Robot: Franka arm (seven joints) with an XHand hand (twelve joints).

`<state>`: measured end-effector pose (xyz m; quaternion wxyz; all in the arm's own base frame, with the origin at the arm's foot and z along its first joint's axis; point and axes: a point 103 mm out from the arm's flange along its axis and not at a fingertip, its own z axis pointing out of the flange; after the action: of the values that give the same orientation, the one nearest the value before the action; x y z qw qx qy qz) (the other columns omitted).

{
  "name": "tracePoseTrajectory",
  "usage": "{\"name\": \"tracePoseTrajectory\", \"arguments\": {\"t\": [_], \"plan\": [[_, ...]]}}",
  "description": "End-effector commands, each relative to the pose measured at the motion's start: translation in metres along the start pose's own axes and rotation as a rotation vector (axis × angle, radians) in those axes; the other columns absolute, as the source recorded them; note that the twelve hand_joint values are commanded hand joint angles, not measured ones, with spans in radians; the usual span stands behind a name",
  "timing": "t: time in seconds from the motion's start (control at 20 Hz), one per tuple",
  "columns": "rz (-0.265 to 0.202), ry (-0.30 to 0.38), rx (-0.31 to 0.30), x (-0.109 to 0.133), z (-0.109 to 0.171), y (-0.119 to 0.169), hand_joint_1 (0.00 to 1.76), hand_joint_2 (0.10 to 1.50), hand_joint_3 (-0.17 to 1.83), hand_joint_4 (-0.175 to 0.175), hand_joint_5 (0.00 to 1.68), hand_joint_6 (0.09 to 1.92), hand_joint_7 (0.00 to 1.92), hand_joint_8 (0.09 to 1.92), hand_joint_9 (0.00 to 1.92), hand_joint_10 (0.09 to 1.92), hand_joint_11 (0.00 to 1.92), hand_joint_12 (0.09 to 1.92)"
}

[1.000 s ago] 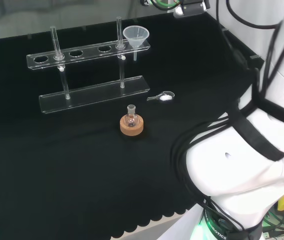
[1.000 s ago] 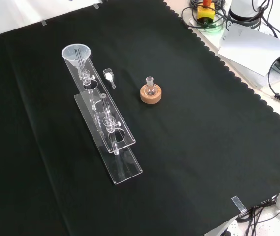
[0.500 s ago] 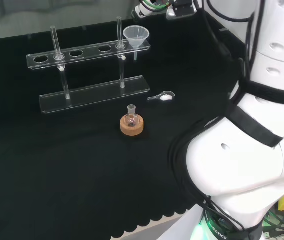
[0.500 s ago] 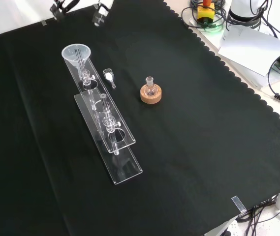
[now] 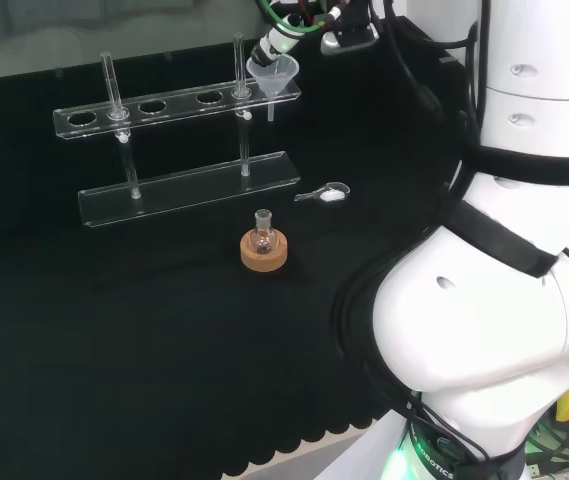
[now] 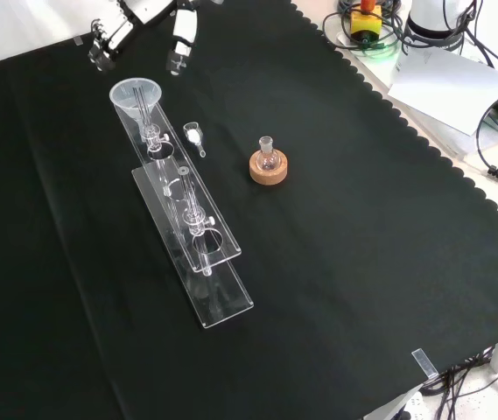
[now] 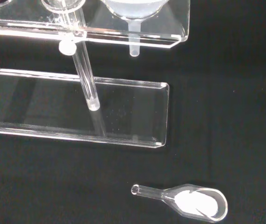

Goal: Pick up the funnel from the transparent funnel stand.

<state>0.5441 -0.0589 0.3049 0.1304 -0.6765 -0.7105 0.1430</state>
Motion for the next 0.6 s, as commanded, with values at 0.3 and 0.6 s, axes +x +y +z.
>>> {"name": "tracePoseTrajectory", "arguments": {"t": [0.3, 0.6], "plan": [[-0.001, 0.005, 0.067, -0.005, 0.014, 0.021, 0.47, 0.88, 0.15, -0.032, 0.01, 0.09, 0.00, 0.20, 0.00, 0.77, 0.01, 1.54], [0.005, -0.014, 0.089, -0.004, 0.019, 0.028, 0.52, 0.85, 0.14, -0.039, 0.00, 0.09, 0.00, 0.15, 0.00, 0.76, 0.03, 1.58]]}}
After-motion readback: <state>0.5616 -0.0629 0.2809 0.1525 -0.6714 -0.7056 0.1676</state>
